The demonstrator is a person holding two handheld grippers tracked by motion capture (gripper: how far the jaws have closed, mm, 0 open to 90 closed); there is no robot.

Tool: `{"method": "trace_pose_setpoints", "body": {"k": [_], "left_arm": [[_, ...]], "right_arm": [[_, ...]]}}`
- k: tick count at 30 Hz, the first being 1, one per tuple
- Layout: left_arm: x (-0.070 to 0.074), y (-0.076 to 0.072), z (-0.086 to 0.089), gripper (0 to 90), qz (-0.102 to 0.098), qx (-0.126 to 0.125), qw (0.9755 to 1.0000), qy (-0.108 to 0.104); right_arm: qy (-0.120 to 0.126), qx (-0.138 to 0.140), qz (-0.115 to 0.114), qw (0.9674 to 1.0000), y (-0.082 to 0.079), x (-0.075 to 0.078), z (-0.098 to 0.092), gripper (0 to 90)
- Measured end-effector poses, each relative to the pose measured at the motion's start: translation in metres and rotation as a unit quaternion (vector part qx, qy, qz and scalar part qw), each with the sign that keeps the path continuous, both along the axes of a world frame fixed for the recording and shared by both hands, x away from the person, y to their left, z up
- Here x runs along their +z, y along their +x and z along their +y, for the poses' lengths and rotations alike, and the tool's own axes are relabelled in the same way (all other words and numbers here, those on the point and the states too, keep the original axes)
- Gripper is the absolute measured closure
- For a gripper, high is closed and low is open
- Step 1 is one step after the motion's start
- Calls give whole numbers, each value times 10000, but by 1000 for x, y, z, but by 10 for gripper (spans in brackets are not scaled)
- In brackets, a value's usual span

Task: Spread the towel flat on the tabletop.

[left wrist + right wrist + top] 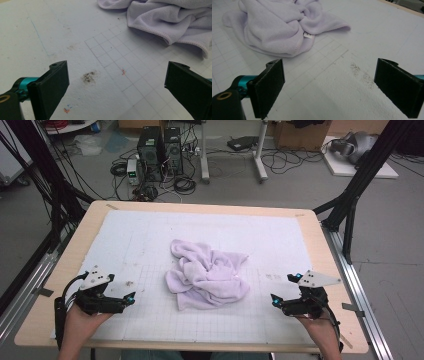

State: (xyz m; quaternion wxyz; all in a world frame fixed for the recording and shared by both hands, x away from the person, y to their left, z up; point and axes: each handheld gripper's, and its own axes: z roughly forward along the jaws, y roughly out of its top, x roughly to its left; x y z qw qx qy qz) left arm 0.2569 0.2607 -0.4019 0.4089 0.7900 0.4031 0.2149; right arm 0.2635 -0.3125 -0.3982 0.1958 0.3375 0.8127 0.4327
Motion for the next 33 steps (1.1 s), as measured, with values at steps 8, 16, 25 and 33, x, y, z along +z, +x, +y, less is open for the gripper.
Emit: {"method": "trace_pose_setpoints", "body": {"k": [8,16,25,33], "left_arm": [[1,3,0,60,24,-26,10000,12],[0,2,1,60,45,-44,10000,3],[4,4,-2,71,32,-121,9999,-24],[9,9,-12,71,17,-294,9996,3]], "right_arm": [[12,17,40,10000,6,-2,-1,88],[56,96,39,9999,9,2,4,88],[21,284,-18,9996,19,12,21,88],[-89,613,-58,9981,40,25,51,88]]}}
